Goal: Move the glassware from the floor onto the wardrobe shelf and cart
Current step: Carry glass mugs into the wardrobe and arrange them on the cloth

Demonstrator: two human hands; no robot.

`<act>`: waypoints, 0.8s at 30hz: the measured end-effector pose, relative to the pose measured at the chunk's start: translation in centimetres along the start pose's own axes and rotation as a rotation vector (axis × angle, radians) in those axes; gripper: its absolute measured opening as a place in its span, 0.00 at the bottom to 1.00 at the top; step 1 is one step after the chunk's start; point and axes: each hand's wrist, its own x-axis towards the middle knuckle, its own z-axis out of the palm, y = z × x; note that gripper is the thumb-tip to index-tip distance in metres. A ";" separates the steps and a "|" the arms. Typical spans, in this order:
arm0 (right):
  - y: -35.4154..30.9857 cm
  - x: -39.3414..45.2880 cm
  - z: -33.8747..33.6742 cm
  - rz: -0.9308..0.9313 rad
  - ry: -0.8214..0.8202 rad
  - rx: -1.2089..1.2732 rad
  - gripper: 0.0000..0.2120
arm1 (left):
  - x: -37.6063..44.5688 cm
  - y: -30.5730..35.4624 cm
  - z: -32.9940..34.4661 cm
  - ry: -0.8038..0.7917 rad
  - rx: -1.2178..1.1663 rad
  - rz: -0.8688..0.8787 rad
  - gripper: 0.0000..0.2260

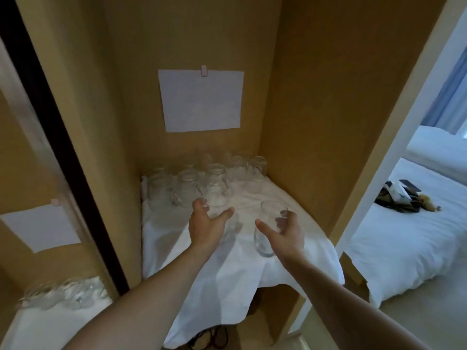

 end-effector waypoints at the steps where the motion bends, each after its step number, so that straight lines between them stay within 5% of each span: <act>1: -0.1 0.7 1.0 -0.015 -0.019 -0.004 0.41 | 0.8 -0.5 -0.2 0.008 0.011 0.006 0.30; 12: 0.3 5.2 8.7 -0.182 -0.274 0.056 0.45 | 3.4 -5.3 -2.6 0.097 0.057 0.040 0.40; 24: 5.0 9.1 8.1 -0.181 -0.611 -0.032 0.49 | 1.4 -6.2 1.1 0.330 0.161 -0.063 0.48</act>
